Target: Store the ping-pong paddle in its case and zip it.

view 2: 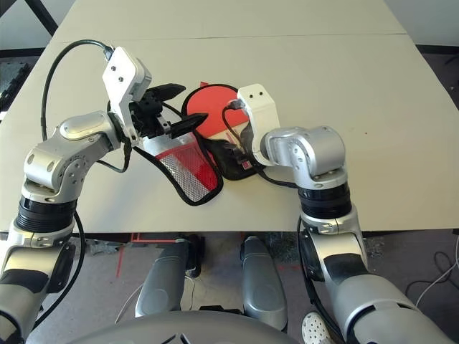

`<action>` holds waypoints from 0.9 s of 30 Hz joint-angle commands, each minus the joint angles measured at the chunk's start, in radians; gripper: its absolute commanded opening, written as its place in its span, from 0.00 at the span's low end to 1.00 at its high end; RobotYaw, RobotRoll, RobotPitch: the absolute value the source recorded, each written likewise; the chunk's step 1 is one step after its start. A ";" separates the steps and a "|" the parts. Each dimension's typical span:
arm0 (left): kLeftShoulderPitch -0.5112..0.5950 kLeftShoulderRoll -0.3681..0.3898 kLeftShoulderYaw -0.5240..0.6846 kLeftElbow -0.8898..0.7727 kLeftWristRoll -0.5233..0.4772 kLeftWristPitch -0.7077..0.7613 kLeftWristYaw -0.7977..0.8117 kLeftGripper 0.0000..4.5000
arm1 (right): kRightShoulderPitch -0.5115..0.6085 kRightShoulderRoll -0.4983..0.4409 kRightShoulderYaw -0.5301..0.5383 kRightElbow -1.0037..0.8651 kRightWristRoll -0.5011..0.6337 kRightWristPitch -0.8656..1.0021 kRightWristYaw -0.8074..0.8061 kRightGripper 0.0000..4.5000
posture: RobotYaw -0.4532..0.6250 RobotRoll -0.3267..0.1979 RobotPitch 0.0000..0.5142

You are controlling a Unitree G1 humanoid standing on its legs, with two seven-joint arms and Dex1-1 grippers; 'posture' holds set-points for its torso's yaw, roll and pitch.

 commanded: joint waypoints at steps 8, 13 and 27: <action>-0.067 0.320 0.229 0.023 -0.018 0.060 -0.063 1.00 | 0.072 -0.187 -0.105 0.081 0.130 -0.258 0.263 0.99 | 0.52 0.62 0.44; 0.058 0.480 0.294 0.113 0.042 0.028 -0.087 1.00 | 0.042 -0.213 -0.144 0.223 0.134 -0.399 0.327 0.99 | 0.55 0.62 0.43; 0.261 0.469 0.125 0.108 0.121 -0.035 -0.153 1.00 | 0.010 -0.171 -0.248 0.401 0.126 -0.587 0.266 0.99 | 0.54 0.62 0.41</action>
